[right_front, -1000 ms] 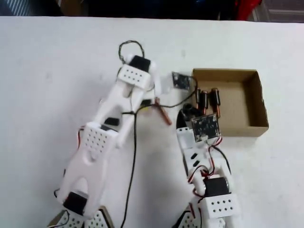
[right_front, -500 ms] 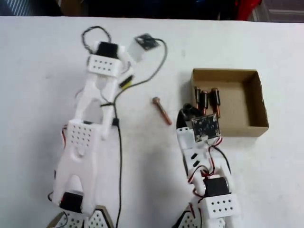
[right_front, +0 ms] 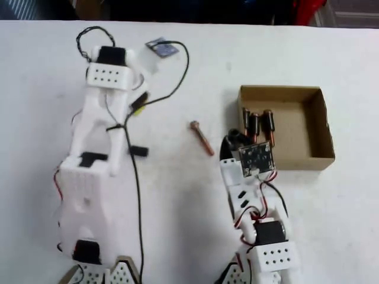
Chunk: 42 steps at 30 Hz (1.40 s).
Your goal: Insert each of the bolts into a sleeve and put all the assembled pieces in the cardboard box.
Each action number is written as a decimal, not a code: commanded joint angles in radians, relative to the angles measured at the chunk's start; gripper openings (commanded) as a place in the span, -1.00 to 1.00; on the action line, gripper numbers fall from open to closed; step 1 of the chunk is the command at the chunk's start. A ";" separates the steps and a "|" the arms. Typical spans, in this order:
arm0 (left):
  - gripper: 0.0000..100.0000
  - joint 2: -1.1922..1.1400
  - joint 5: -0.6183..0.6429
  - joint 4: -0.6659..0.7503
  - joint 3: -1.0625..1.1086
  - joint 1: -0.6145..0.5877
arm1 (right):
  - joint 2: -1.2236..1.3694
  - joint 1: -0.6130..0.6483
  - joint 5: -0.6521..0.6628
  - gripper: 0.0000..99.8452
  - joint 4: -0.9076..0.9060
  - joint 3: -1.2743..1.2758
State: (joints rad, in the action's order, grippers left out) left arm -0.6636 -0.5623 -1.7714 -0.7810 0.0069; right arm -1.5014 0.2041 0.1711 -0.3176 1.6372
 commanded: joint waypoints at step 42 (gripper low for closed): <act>-0.88 0.444 0.249 0.624 1.062 -0.206 | -0.016 -0.008 -0.003 -0.97 0.022 -0.002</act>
State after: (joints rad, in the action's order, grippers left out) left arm -0.2325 -0.3230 -1.1607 0.3130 -0.2033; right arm -1.5014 0.2025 0.1711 -0.3161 1.6510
